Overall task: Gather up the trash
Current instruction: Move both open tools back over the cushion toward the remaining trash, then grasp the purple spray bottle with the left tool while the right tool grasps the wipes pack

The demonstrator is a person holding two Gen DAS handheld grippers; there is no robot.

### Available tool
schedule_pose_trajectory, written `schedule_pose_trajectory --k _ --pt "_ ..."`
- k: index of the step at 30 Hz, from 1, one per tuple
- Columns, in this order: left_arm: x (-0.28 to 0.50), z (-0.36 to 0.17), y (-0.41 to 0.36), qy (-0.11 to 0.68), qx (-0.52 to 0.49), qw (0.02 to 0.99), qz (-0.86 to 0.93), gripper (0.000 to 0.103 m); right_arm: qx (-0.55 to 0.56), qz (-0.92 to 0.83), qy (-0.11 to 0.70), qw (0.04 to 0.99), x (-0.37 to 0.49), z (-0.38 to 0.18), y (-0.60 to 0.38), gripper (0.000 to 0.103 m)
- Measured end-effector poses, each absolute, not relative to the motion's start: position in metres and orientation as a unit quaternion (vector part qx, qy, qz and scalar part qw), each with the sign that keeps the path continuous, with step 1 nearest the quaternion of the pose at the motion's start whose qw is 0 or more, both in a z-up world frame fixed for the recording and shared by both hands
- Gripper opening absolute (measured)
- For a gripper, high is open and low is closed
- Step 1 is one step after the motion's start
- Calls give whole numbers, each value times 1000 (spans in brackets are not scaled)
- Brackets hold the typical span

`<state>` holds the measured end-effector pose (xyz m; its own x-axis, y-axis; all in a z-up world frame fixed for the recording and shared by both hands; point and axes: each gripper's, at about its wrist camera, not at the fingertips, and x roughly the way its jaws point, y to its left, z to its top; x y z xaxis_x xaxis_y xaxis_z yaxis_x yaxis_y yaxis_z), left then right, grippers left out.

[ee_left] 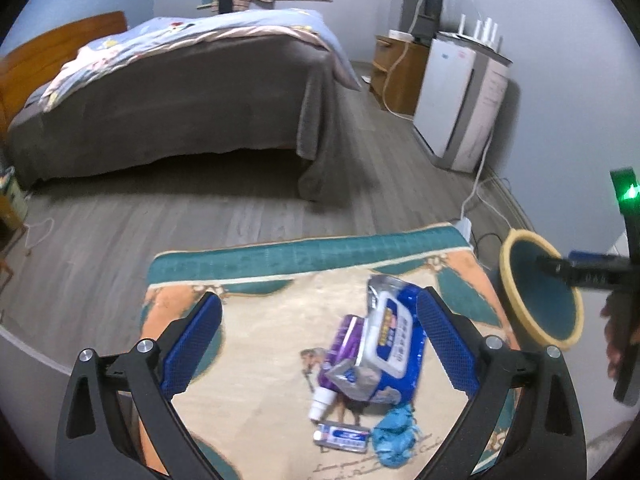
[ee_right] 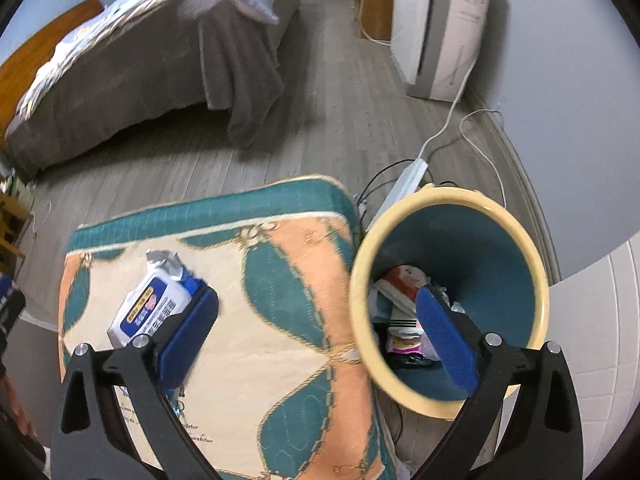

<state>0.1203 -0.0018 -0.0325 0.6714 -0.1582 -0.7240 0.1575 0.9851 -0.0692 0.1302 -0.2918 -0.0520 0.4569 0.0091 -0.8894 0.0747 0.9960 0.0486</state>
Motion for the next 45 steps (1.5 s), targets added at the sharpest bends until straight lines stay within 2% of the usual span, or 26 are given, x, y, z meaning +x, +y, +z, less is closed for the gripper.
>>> schedule_pose_trajectory --k 6,14,18,28,36,38,41,45 --pt "121 -31 17 392 8 917 -72 97 25 1 541 841 131 -66 -252 97" --pt "116 -40 39 397 59 914 -62 97 87 11 577 812 143 -89 -202 97" --pt "117 -48 51 408 78 908 -58 97 72 12 598 798 149 -107 -175 97" --pt "144 -57 78 440 17 897 -33 97 116 10 628 769 169 -141 -147 97" --pt "152 -74 73 457 47 888 -30 97 124 15 671 730 172 -173 -147 97" --pt "154 -79 72 464 44 884 -32 97 136 23 677 723 169 -176 -153 93" --pt "159 -88 66 475 51 878 -34 97 136 29 668 731 167 -167 -162 74" --pt "163 -101 55 491 44 869 -48 97 125 31 661 740 163 -157 -172 70"
